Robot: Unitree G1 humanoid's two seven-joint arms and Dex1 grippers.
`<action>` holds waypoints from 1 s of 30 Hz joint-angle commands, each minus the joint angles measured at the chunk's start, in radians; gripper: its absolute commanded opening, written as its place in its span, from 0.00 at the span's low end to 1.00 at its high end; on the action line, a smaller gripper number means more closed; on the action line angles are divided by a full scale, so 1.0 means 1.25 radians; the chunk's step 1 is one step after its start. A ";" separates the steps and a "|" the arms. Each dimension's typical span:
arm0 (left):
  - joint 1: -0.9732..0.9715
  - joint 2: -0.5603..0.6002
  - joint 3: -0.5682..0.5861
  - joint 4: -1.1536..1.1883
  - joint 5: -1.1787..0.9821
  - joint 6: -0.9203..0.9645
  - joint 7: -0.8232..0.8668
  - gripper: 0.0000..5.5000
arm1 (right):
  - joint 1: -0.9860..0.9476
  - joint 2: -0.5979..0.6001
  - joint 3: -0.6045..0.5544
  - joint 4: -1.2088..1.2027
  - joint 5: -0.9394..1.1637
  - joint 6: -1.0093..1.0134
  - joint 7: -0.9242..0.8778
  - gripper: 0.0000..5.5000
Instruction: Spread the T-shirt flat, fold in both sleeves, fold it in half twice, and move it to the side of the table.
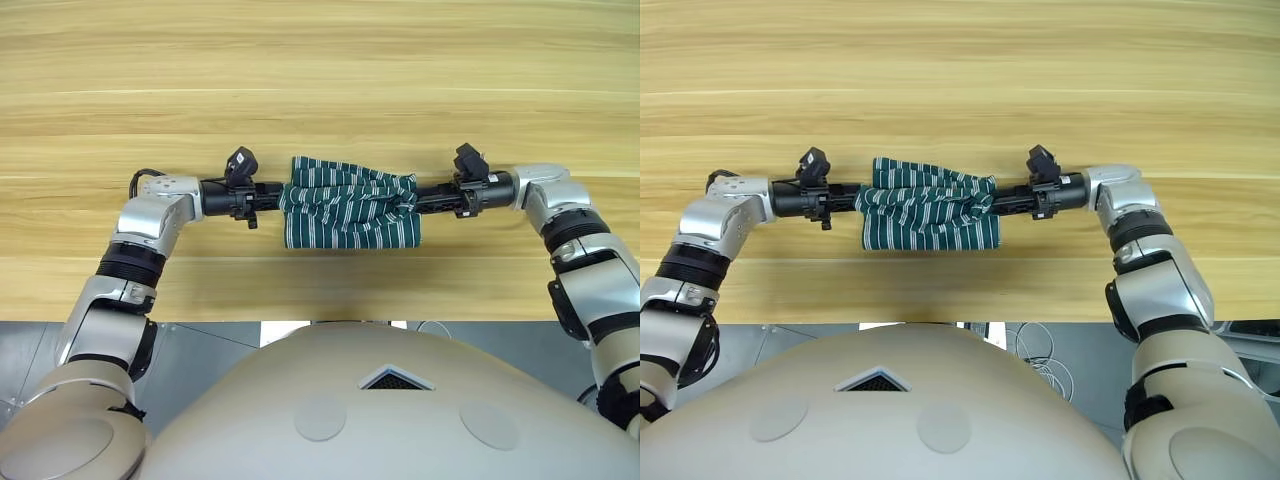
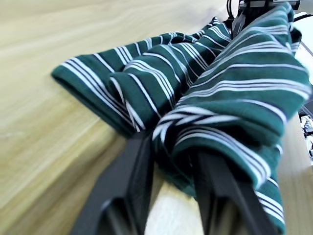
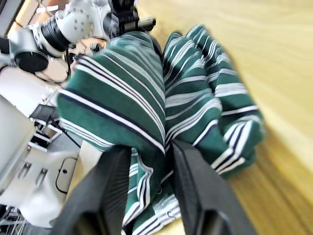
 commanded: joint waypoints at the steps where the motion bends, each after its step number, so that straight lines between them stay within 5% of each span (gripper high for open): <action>1: -0.004 -0.015 0.056 0.037 0.004 0.046 0.013 0.34 | -0.026 -0.003 -0.057 0.022 0.012 0.004 -0.002 0.39; 13: -0.034 -0.130 0.256 0.039 -0.078 0.190 0.116 0.68 | 0.126 0.071 -0.231 -0.228 -0.122 -0.199 -0.174 0.78; 19: -0.049 -0.172 0.330 0.058 -0.088 0.199 0.182 0.84 | 0.252 0.051 -0.331 -0.499 0.045 -0.120 -0.052 0.87; 23: -0.034 -0.176 0.347 0.092 -0.073 0.172 0.184 0.97 | 0.334 0.019 -0.261 -0.661 0.036 -0.080 -0.004 0.87; 30: 0.037 -0.175 0.435 -0.138 -0.121 0.084 0.185 0.98 | 0.290 0.038 -0.075 -0.634 -0.195 -0.028 -0.092 0.87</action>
